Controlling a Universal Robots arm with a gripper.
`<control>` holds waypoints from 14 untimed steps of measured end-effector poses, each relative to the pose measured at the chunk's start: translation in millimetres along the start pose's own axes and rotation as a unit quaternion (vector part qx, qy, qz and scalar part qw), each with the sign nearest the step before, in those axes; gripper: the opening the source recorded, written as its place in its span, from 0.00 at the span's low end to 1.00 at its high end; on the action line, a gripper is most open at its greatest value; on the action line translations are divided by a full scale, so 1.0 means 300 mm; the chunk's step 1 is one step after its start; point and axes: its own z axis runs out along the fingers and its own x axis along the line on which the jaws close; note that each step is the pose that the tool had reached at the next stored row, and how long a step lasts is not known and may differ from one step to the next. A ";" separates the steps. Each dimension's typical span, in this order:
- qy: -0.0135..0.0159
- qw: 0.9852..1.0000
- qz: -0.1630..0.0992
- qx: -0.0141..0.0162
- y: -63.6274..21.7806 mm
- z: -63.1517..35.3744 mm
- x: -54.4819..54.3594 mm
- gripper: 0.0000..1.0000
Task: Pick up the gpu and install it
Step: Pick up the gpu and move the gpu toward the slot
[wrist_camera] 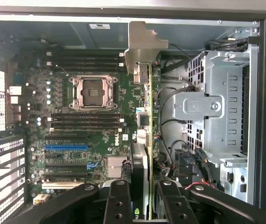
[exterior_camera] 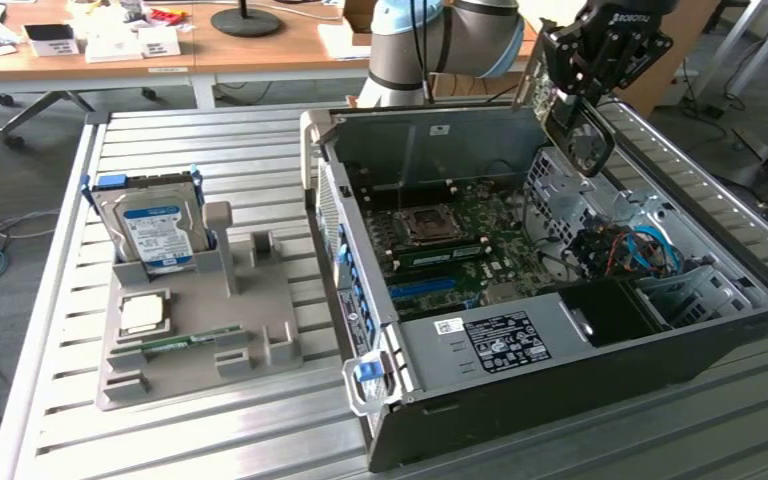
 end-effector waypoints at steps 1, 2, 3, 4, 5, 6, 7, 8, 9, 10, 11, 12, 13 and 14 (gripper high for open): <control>0.000 1.000 0.000 0.000 0.000 0.000 0.000 0.27; 0.000 1.000 0.000 0.000 0.000 0.000 0.000 0.27; 0.000 1.000 0.000 0.000 0.000 0.000 0.000 0.27; 0.000 1.000 0.000 0.000 0.000 0.000 0.000 0.27; 0.000 1.000 0.000 0.000 0.000 0.000 0.000 0.27; 0.000 1.000 0.000 0.000 -0.001 0.000 0.000 0.27; 0.000 1.000 0.000 0.000 -0.002 0.000 0.000 0.27; 0.000 1.000 0.000 0.000 -0.003 0.000 -0.001 0.27; 0.000 1.000 0.000 0.000 -0.005 0.000 -0.001 0.27; 0.000 1.000 0.000 0.000 -0.006 0.000 -0.001 0.27; 0.000 1.000 0.000 0.000 -0.007 0.000 -0.001 0.27; 0.000 1.000 0.000 0.000 -0.008 0.000 -0.001 0.27; 0.000 1.000 0.000 0.000 -0.010 0.000 -0.001 0.27; 0.000 1.000 0.000 0.000 -0.011 0.000 -0.001 0.27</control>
